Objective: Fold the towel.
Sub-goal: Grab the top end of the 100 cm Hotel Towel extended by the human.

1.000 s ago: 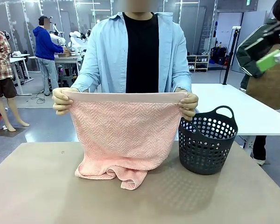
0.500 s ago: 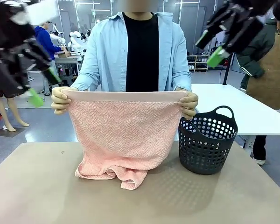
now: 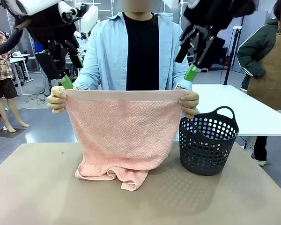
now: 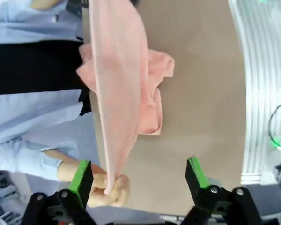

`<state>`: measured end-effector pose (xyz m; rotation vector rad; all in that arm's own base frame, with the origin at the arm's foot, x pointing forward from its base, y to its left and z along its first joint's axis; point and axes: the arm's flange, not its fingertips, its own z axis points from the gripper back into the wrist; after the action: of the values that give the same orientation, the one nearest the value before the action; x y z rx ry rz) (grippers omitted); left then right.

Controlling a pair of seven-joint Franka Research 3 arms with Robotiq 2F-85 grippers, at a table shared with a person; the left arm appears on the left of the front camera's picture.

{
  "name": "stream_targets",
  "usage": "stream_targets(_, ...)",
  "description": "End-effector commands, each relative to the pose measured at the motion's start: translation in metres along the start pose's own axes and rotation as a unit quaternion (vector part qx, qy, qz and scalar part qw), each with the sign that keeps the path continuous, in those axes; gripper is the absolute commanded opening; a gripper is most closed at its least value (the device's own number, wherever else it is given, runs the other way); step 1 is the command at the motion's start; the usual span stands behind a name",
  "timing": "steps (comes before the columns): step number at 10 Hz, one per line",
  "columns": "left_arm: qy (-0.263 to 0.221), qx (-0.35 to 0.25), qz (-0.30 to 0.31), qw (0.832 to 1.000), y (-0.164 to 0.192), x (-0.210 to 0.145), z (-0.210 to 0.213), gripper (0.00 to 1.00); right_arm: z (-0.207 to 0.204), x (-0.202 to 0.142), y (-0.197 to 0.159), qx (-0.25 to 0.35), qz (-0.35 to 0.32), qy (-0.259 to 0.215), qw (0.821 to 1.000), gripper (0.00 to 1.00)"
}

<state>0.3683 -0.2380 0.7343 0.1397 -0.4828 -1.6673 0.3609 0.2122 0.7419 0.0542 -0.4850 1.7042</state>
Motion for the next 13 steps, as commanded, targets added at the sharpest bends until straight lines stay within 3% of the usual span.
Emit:
stream_targets(1, 0.003, -0.015, 0.039, 0.999, 0.018, 0.003, -0.001, 1.0, -0.002, 0.011, -0.01, -0.01, -0.007, 0.024, 1.0, 1.0)
stream_targets(3, -0.005, -0.014, 0.047, 0.999, 0.021, -0.001, -0.002, 1.0, -0.001, 0.012, -0.011, -0.016, -0.035, 0.018, 0.999, 1.0)
stream_targets(4, -0.003, -0.007, 0.032, 0.999, 0.02, -0.004, -0.01, 1.0, -0.008, 0.005, -0.006, 0.0, 0.003, 0.014, 1.0, 1.0)
stream_targets(9, -0.003, -0.007, 0.032, 0.999, 0.02, -0.004, -0.01, 1.0, -0.006, 0.008, -0.008, -0.001, -0.005, 0.011, 1.0, 1.0)
stream_targets(13, 0.022, -0.02, 0.04, 0.999, 0.03, -0.006, -0.031, 1.0, -0.043, 0.029, -0.04, 0.013, -0.029, 0.061, 0.998, 1.0)
